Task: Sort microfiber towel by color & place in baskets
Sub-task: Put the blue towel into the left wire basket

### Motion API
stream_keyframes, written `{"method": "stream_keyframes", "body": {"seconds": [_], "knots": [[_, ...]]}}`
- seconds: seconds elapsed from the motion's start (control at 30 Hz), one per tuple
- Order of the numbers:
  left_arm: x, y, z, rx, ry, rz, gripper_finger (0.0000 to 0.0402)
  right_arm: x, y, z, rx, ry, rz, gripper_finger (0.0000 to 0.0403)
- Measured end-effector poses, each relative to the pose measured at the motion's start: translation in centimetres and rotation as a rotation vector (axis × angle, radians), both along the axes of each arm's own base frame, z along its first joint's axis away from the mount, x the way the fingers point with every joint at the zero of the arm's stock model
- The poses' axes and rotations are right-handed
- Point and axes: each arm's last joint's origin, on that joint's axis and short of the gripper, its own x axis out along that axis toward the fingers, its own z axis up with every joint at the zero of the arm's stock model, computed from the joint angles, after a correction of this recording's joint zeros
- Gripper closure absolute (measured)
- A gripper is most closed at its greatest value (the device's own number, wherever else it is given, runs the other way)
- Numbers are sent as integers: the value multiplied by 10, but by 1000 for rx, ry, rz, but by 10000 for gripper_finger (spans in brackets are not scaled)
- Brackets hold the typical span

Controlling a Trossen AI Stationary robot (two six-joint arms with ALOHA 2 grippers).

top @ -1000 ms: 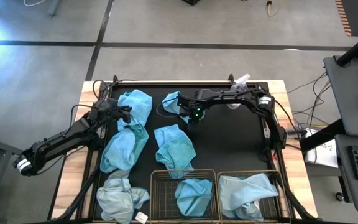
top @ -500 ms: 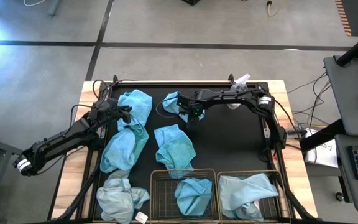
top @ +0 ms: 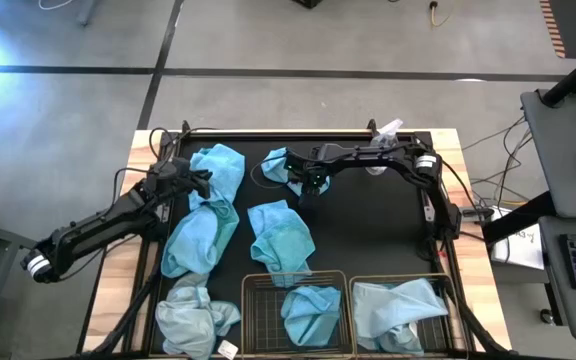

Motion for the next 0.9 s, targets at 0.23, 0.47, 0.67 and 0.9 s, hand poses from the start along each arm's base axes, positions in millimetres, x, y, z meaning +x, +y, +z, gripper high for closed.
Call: {"method": "stream_keyframes", "body": {"seconds": [0.23,0.47,0.67,0.9], "knots": [[0,0,0,6,6,-4,318,0,4,-1,24,7,-7,271],[0,0,1,15,-2,-4,318,0,6,-2,107,-13,22,271],[0,0,1,17,-2,-4,318,-3,6,-4,112,0,23,271],[1,1,2,27,-3,-7,318,-10,-1,-14,118,10,-6,271]]}}
